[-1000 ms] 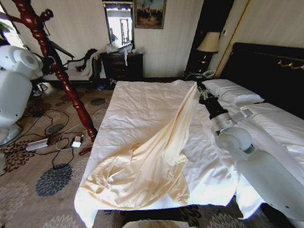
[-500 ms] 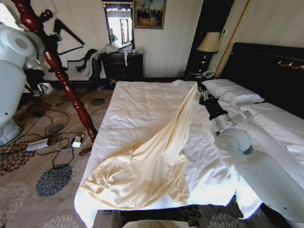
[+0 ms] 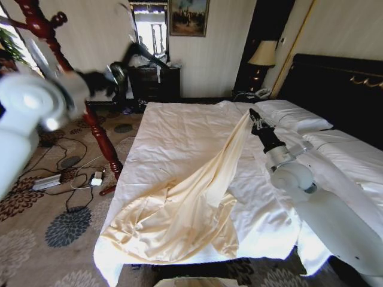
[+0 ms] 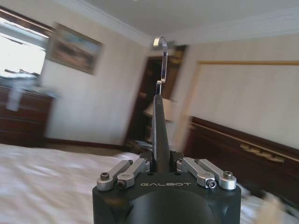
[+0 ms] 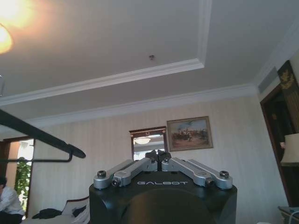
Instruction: Pick up the clothes from the bed and hang them on the clothes hanger.
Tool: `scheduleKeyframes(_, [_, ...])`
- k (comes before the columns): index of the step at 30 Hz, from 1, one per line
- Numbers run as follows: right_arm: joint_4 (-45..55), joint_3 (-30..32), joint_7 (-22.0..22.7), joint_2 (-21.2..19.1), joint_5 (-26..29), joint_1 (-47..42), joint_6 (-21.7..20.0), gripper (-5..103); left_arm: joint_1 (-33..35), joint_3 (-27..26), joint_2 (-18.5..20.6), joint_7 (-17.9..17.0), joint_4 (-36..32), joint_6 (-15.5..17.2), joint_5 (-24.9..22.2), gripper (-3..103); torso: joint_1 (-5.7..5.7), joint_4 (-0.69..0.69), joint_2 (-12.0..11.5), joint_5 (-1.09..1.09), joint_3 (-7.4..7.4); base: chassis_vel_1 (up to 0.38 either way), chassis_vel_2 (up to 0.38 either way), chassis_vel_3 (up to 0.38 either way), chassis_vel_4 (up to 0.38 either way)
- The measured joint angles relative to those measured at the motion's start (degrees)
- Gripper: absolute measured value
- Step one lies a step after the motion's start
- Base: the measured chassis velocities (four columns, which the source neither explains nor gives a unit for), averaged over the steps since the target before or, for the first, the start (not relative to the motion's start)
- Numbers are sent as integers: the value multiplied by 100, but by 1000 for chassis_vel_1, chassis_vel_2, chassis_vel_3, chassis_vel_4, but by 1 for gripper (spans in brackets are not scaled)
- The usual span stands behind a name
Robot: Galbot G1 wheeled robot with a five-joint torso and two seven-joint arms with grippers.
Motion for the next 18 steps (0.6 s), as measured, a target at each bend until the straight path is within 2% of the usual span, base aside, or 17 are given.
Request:
scheduleKeyframes(2, [3,44,30,-73,123,9,-8,0,323,-75,55,92,-556,-65,-237,18,0,-1,0,4,0,0,0,0,0])
scheduleKeyframes(4, [22,65,42,-103,158,13,-13,0,430,-106,61,112,-772,-93,-304,18,0,0,0,8,0,0,0,0,0])
scheduleKeyframes(7, [178,163,109,-187,239,7,-29,0,866,-204,68,122,-1588,-112,-569,18,0,2,0,-1,0,0,0,0,0])
scheduleKeyframes(8, [178,163,109,-187,239,7,-29,0,866,-204,68,122,-1588,-112,-569,18,0,2,0,-1,0,0,0,0,0])
scheduleKeyframes(12, [383,237,163,-311,330,15,-51,0,1695,-511,207,68,-2378,-54,-780,18,0,2,0,2,0,0,0,0,0])
scheduleKeyframes(18, [419,250,179,-360,384,90,-57,0,2343,-694,344,38,-2499,26,-618,18,-1,4,0,2,0,0,0,0,0])
